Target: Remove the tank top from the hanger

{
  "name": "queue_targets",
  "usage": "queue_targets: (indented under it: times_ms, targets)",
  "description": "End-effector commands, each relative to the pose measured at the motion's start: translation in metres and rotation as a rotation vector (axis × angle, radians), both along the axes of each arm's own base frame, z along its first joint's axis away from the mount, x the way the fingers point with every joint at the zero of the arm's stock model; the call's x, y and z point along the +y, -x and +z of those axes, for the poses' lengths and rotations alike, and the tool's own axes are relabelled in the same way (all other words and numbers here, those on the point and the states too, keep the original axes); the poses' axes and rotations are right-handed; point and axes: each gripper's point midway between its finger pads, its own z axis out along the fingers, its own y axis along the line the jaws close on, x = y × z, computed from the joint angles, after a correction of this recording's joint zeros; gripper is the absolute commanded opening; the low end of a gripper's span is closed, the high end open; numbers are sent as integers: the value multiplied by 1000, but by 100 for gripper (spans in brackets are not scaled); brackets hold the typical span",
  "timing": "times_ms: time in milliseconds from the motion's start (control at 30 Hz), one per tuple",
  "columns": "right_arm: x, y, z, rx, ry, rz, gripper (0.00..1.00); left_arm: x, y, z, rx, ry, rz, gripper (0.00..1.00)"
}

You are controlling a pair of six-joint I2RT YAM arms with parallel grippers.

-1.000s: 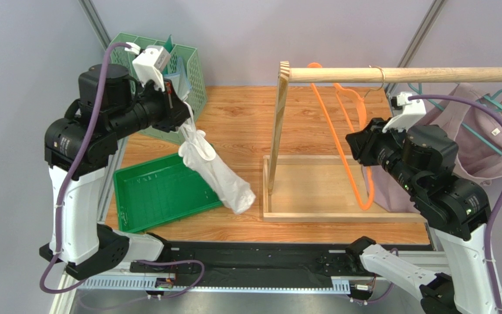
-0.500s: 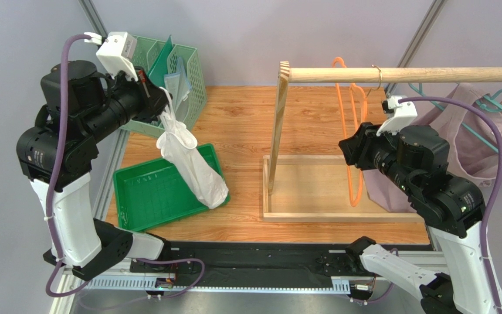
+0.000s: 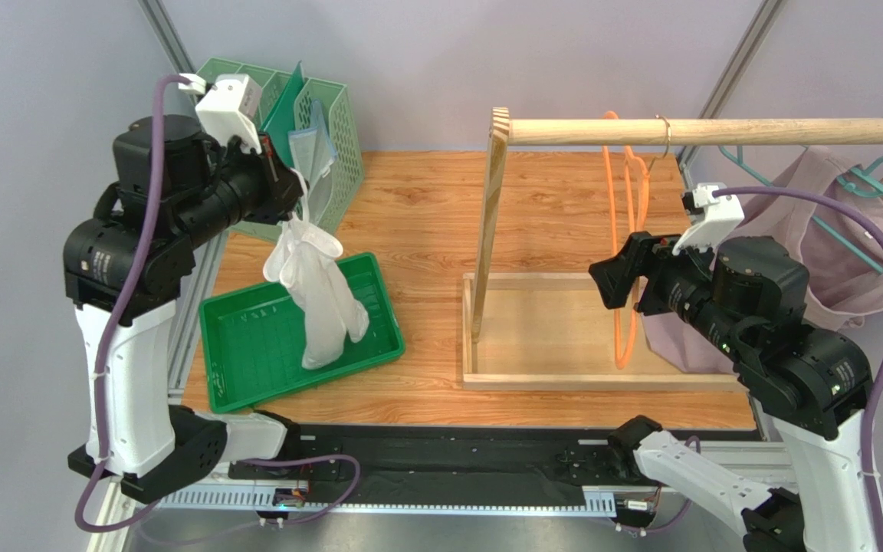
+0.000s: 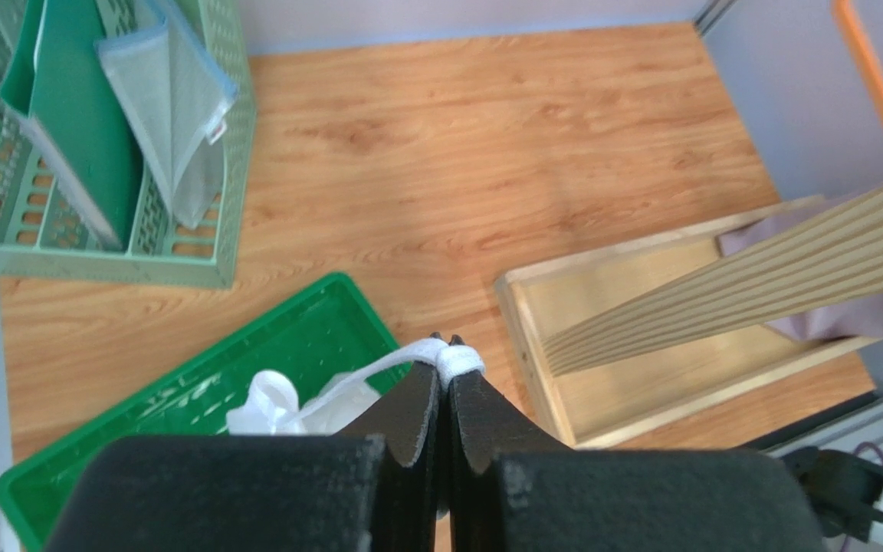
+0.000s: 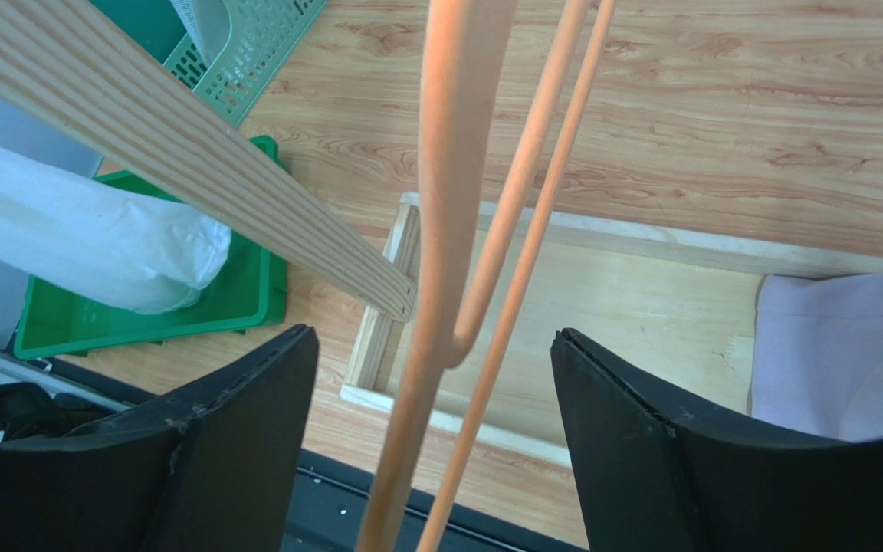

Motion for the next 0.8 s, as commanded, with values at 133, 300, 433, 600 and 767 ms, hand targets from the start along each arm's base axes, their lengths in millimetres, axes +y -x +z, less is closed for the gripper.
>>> queue_targets:
  times_ms: [133, 300, 433, 600, 767]
  targets:
    - [0, 23, -3, 20, -19, 58, 83, 16, -10, -72, 108, -91, 74, 0]
    - [-8, 35, -6, 18, -19, 58, 84, 16, -4, -143, 225, -100, 87, 0]
    - [-12, 40, -9, 19, -22, 52, 85, 11, -5, -224, 401, -130, 84, 0]
    - [-13, 45, -14, 22, -29, 57, 86, -12, -21, -318, 560, -70, 65, 0]
    - [-13, 47, -22, 55, -19, 53, 86, -26, -28, -376, 715, -46, 61, 0]
